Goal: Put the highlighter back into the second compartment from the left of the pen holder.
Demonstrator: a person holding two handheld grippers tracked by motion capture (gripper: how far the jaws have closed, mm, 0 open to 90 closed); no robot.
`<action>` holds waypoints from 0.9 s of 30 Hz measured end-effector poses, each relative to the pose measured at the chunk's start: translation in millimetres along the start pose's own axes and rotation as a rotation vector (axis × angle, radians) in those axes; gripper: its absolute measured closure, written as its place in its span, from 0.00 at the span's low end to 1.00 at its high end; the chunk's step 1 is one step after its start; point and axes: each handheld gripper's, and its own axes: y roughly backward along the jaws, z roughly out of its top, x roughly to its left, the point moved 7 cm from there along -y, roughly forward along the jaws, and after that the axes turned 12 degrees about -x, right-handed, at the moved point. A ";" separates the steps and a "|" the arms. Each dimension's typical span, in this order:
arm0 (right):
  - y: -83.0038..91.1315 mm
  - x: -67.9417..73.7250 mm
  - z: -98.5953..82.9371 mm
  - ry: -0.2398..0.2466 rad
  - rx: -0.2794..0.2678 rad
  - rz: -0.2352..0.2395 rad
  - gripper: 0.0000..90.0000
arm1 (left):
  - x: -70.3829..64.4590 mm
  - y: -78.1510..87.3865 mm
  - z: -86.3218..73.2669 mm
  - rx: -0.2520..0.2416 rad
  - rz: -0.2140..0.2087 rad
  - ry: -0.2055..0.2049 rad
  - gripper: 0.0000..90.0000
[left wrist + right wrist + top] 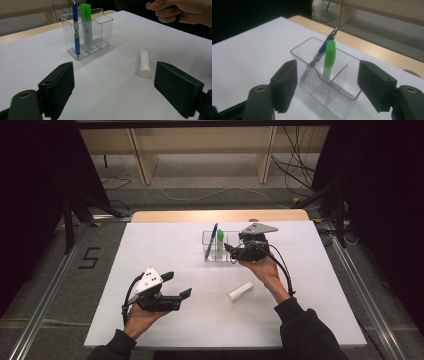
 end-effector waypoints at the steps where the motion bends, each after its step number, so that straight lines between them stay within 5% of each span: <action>1: 3.4 0.7 -1.5 0.012 0.008 0.011 0.37 | -0.1 -0.2 -0.2 0.000 0.000 0.003 0.18; 9: 30.2 7.0 -20.0 0.069 0.085 0.126 0.34 | -0.1 -1.3 -0.3 0.001 0.000 -0.004 0.18; 27: 49.7 10.8 -39.3 0.142 0.188 0.227 0.28 | -0.1 -1.0 0.4 -0.006 -0.003 0.004 0.18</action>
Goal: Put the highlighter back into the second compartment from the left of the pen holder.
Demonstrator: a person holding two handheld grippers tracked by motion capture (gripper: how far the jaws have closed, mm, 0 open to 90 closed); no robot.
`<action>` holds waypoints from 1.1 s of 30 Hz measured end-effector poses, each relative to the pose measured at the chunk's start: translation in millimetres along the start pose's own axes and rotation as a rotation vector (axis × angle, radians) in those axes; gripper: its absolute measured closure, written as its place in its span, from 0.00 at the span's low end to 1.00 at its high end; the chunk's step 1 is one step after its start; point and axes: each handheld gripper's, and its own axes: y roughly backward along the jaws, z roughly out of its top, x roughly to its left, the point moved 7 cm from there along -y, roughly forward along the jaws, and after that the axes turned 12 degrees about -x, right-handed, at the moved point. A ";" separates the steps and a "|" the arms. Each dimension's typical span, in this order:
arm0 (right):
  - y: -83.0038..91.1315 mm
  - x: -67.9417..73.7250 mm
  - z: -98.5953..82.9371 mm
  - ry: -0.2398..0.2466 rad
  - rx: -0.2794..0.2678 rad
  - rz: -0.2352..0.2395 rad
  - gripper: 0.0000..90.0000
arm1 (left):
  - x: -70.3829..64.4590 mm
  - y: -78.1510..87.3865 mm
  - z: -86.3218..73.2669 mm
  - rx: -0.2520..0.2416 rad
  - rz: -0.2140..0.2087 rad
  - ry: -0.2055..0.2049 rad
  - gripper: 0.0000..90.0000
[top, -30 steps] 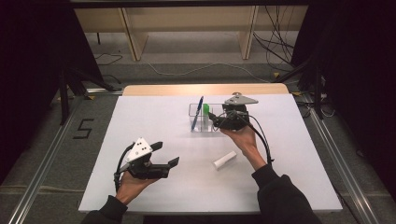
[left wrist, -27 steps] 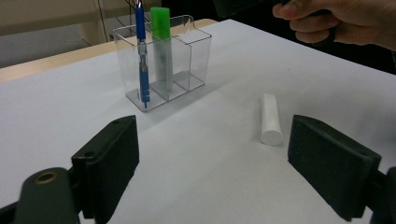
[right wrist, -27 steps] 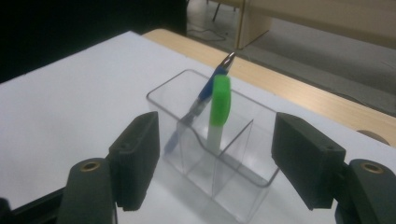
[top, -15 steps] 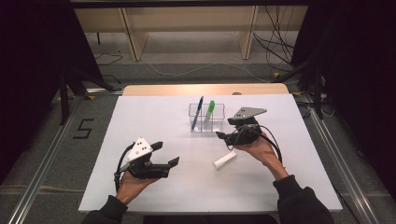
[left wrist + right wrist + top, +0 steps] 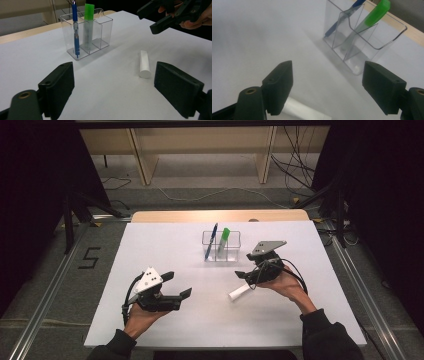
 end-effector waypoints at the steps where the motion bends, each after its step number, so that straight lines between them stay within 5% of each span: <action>1: 0.4 0.7 -0.5 0.001 0.004 0.010 0.28 | -0.1 -0.1 0.2 -0.001 0.000 -0.001 0.18; 11: -0.1 10.9 -7.7 0.052 0.071 0.092 0.26 | -0.8 -3.1 0.7 0.006 -0.002 -0.002 0.18; 33: -10.4 23.3 -23.8 0.138 0.199 0.131 0.26 | 0.4 -4.1 2.7 -0.019 -0.011 0.038 0.17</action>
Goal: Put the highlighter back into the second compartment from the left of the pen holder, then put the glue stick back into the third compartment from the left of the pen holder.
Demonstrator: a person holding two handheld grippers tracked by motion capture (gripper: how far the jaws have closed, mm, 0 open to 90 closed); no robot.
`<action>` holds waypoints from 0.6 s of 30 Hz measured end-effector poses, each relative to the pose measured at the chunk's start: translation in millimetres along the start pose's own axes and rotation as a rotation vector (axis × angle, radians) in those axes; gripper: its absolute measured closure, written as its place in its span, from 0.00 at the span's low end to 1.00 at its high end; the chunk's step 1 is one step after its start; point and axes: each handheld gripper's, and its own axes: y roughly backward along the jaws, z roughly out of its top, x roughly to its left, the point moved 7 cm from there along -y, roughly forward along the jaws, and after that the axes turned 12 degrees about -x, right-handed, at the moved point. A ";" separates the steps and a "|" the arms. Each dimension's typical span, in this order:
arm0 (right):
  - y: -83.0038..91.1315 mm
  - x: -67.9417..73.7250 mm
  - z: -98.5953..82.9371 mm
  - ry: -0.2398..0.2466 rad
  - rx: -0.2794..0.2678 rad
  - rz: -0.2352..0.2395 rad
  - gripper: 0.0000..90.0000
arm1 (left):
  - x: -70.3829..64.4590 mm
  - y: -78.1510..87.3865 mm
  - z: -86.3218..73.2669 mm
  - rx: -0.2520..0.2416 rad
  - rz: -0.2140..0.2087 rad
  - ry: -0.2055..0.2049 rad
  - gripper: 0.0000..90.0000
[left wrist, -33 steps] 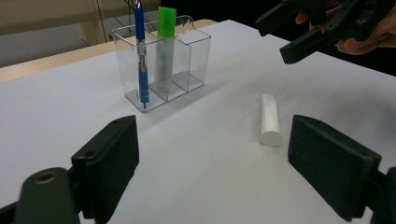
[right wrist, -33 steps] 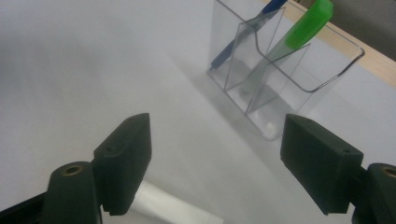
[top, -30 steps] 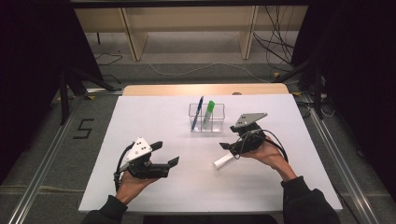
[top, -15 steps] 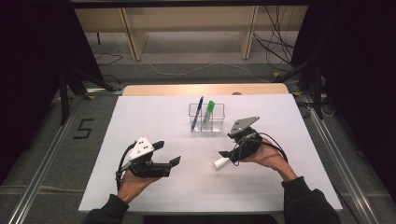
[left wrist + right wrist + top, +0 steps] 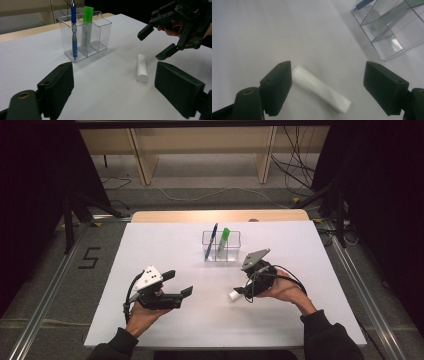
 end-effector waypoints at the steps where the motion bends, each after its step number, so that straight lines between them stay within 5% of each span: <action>1: -0.1 0.3 -0.5 0.001 0.005 0.000 0.26 | -0.2 -0.1 0.2 -0.002 -0.001 0.001 0.17; 18: -6.4 1.0 -8.3 0.034 0.065 0.006 0.28 | 0.0 0.3 1.1 -0.002 -0.002 -0.009 0.17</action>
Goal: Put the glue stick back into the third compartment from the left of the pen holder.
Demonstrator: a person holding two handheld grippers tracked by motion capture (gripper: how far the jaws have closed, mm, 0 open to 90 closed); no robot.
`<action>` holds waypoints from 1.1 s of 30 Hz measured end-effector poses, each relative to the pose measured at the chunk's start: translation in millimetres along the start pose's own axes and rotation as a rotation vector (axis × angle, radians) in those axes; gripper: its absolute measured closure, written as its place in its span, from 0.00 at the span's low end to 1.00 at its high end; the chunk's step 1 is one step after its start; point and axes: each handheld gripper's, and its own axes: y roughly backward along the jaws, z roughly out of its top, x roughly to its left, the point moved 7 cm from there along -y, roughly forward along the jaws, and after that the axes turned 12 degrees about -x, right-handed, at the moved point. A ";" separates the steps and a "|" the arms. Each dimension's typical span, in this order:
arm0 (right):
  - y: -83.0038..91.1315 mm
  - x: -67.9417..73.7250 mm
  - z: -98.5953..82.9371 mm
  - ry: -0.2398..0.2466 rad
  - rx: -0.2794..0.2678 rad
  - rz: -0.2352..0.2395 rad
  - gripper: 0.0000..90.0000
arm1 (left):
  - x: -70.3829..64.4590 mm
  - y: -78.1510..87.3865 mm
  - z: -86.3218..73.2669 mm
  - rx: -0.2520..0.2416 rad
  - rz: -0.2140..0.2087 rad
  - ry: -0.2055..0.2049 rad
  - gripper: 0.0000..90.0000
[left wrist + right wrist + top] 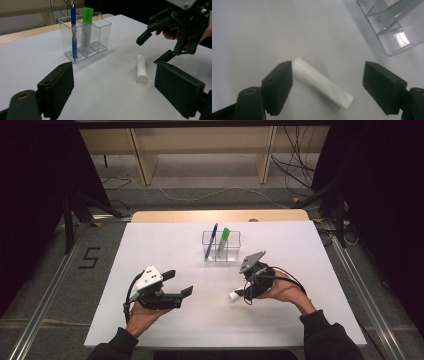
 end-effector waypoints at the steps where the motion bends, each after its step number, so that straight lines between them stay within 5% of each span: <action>1: -0.6 0.4 -0.5 0.002 0.002 0.008 0.28 | -0.1 -0.1 0.0 -0.001 0.002 0.001 0.17; 18: -19.3 7.6 -10.4 0.102 0.109 0.075 0.30 | 0.2 2.0 -1.1 0.001 0.002 0.004 0.17; 33: -32.6 12.1 -16.4 0.125 0.150 0.108 0.34 | 0.9 2.4 -1.2 0.003 0.001 0.000 0.17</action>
